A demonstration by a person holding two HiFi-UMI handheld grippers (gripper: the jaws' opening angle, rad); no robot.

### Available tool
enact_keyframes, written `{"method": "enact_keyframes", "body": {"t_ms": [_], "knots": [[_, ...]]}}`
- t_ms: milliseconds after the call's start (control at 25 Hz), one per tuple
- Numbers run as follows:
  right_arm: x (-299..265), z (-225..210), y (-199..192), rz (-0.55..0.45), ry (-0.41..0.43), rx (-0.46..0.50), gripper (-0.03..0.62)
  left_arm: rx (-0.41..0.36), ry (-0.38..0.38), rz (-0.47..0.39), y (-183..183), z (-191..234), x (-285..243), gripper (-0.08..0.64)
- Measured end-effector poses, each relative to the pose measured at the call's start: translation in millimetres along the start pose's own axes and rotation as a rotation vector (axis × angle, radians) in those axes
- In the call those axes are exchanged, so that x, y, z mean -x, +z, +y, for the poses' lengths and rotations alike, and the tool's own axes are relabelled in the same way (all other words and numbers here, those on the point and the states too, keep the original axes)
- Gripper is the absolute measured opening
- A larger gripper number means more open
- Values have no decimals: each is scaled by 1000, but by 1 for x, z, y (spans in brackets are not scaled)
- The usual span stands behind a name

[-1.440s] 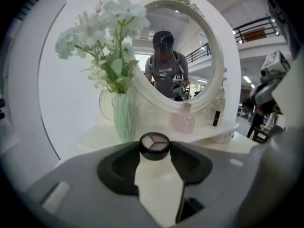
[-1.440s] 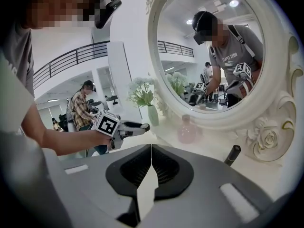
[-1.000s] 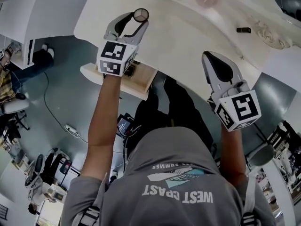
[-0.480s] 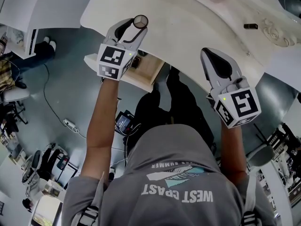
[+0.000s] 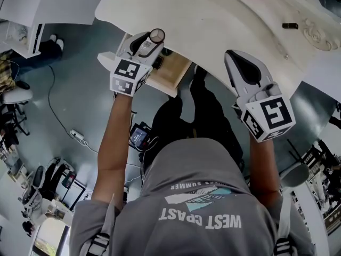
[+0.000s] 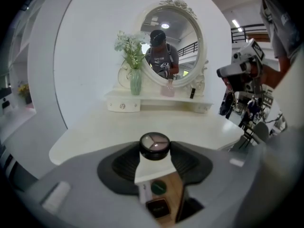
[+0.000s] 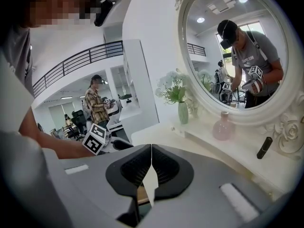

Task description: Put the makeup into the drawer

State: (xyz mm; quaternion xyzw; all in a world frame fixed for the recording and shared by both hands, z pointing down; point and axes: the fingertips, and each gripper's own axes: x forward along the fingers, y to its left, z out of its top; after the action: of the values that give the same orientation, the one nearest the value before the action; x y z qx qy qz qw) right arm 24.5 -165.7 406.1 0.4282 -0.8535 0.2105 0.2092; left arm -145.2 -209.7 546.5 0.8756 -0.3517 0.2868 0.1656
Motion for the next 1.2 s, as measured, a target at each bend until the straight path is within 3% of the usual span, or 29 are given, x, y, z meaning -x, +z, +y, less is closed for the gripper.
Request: {"method": "enact_keyframes", "body": {"t_ms": [600,1200], "knots": [[-10,22,-13,34,28,8,6,92,-95,144,-88,-29,-6,201],[-26,28,-43,92,58,-6,6,35,-212,312,-139,-58,-41,202]]}}
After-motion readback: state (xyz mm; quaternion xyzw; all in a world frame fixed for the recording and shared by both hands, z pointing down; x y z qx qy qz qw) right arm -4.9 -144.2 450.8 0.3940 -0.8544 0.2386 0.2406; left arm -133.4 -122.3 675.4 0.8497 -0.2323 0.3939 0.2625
